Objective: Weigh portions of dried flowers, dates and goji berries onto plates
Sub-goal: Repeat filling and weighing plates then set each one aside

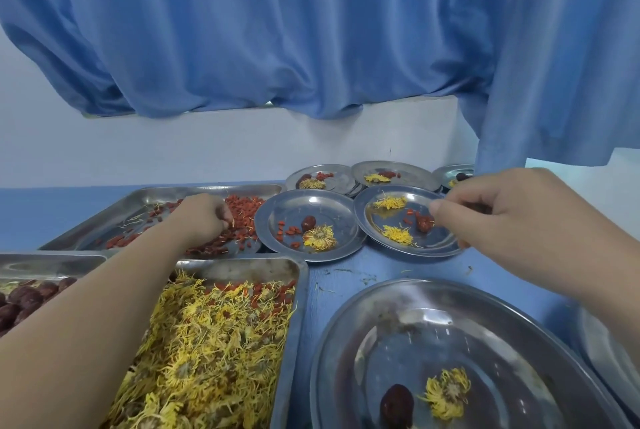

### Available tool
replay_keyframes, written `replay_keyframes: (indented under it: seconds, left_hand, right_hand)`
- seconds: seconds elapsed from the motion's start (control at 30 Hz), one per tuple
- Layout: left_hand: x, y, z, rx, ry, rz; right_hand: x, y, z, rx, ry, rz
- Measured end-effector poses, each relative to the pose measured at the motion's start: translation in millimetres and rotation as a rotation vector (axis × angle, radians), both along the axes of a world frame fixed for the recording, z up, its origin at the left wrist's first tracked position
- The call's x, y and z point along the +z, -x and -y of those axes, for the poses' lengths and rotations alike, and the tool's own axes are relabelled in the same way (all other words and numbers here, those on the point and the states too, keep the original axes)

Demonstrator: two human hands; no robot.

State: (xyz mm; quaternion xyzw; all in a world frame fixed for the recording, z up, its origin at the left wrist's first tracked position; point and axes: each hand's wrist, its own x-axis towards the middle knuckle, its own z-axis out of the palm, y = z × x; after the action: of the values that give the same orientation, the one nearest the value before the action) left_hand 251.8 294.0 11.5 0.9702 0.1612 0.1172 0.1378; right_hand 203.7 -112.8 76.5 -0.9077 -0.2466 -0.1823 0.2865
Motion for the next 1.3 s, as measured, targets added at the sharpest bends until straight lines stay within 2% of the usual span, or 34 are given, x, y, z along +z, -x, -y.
replay_keyframes:
  seconds: [0.17, 0.3, 0.57, 0.8, 0.97, 1.1, 1.17, 1.3]
  left_hand:
    - [1, 12, 4, 0.023, 0.093, 0.050]
    - [10, 28, 12, 0.003, 0.264, 0.091]
    - [39, 80, 78, -0.203, 0.484, 0.115]
    - [51, 128, 164, -0.358, 0.722, 0.109]
    - [43, 139, 209, -0.491, 0.569, 0.110]
    - [32, 134, 235, -0.514, 0.446, 0.087]
    - [24, 131, 242, -0.497, 0.374, 0.084]
    - [9, 132, 247, -0.462, 0.389, 0.064]
  right_hand:
    - [5, 4, 0, 0.003, 0.004, 0.005]
    - [13, 11, 1, 0.035, -0.046, 0.022]
    - [30, 33, -3, 0.016, -0.018, 0.069]
    - [43, 71, -2, 0.072, -0.082, 0.119]
    - [28, 93, 3, 0.064, -0.004, 0.138]
    - [7, 109, 23, 0.031, 0.091, 0.134]
    - [-5, 118, 39, 0.016, 0.119, 0.078]
    - [-35, 129, 65, -0.043, 0.116, -0.043]
